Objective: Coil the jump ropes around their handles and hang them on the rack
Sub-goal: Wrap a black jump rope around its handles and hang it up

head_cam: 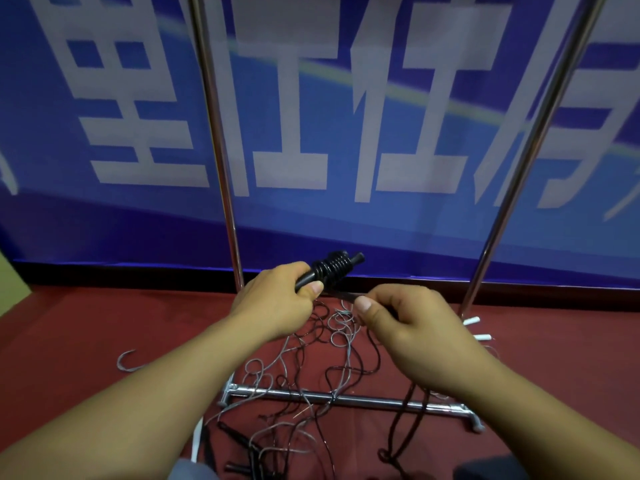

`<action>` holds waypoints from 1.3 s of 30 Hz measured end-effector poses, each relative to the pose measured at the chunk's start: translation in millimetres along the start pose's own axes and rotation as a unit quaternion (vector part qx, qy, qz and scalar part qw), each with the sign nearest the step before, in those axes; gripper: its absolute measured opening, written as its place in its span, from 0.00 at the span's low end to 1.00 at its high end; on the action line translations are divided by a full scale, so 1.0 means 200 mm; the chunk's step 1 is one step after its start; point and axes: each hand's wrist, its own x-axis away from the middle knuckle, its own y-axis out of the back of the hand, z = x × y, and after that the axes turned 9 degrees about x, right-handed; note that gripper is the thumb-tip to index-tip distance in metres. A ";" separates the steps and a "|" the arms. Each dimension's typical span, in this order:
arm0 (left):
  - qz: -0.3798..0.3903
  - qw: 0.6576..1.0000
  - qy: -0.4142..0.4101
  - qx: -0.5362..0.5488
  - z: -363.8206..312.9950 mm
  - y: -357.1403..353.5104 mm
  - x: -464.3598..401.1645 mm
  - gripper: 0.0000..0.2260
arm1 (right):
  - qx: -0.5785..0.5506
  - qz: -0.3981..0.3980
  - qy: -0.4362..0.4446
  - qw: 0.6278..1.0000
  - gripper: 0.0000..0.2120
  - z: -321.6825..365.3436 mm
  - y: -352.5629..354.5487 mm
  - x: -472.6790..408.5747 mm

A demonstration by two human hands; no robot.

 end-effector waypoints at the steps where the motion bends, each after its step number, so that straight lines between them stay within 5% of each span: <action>1: 0.016 1.000 0.002 -0.014 0.01 -0.01 0.00 0.08 | 0.003 0.004 -0.010 1.000 0.14 -0.01 0.00 0.00; 6: 0.087 0.996 0.012 -0.034 0.02 -0.02 0.01 0.10 | -0.005 0.012 -0.067 0.998 0.13 -0.02 0.01 -0.03; 14: 0.171 0.984 -0.005 -0.040 0.00 -0.05 0.04 0.15 | 0.153 -0.042 -0.032 0.987 0.09 -0.04 0.01 -0.04; 20: 0.238 0.966 -0.056 -0.081 -0.03 -0.07 0.08 0.15 | 0.166 -0.065 -0.025 0.984 0.11 -0.08 0.01 -0.08; 27: 0.208 0.945 -0.196 -0.160 -0.13 -0.07 0.21 0.14 | 0.144 -0.054 -0.063 0.986 0.16 -0.13 0.01 -0.13; 39: 0.240 0.938 -0.238 -0.083 -0.17 -0.03 0.26 0.07 | 0.104 0.005 -0.074 0.992 0.17 -0.19 0.09 -0.18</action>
